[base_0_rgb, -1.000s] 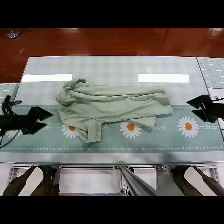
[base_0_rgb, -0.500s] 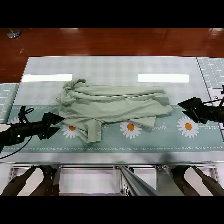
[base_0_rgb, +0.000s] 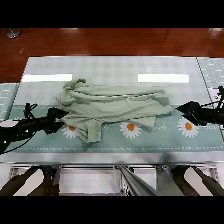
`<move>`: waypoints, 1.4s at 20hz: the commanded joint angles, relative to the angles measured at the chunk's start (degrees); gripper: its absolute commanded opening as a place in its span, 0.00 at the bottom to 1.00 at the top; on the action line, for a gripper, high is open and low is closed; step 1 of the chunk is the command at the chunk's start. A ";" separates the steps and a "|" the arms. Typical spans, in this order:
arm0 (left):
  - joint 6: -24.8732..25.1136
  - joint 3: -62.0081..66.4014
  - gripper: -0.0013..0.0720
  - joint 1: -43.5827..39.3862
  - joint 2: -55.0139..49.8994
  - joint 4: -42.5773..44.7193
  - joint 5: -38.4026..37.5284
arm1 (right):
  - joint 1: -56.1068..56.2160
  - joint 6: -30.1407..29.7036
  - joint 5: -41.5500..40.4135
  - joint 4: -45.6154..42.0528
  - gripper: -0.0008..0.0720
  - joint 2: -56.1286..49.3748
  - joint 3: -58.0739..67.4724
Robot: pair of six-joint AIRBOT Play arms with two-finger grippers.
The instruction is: Fold the shirts.
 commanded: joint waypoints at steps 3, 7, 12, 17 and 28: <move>0.04 3.76 0.75 -6.62 -3.28 -0.66 3.26 | 0.02 0.15 -0.35 -0.28 0.87 0.04 -0.02; 2.78 7.08 0.06 -6.82 -4.48 -0.63 0.61 | 0.02 0.17 -0.94 -0.35 0.87 0.04 -0.02; 4.00 9.70 0.06 -6.82 -4.48 -0.63 -1.73 | 3.37 5.88 -4.48 -11.08 0.87 -2.82 0.00; 5.05 9.75 0.06 -6.82 -4.48 -0.61 -3.02 | 8.33 11.15 -7.43 -11.98 0.87 -10.73 2.84; 7.87 9.75 0.06 -6.82 -4.48 -0.39 -5.11 | 16.06 16.57 -9.73 -9.66 0.87 -26.01 15.30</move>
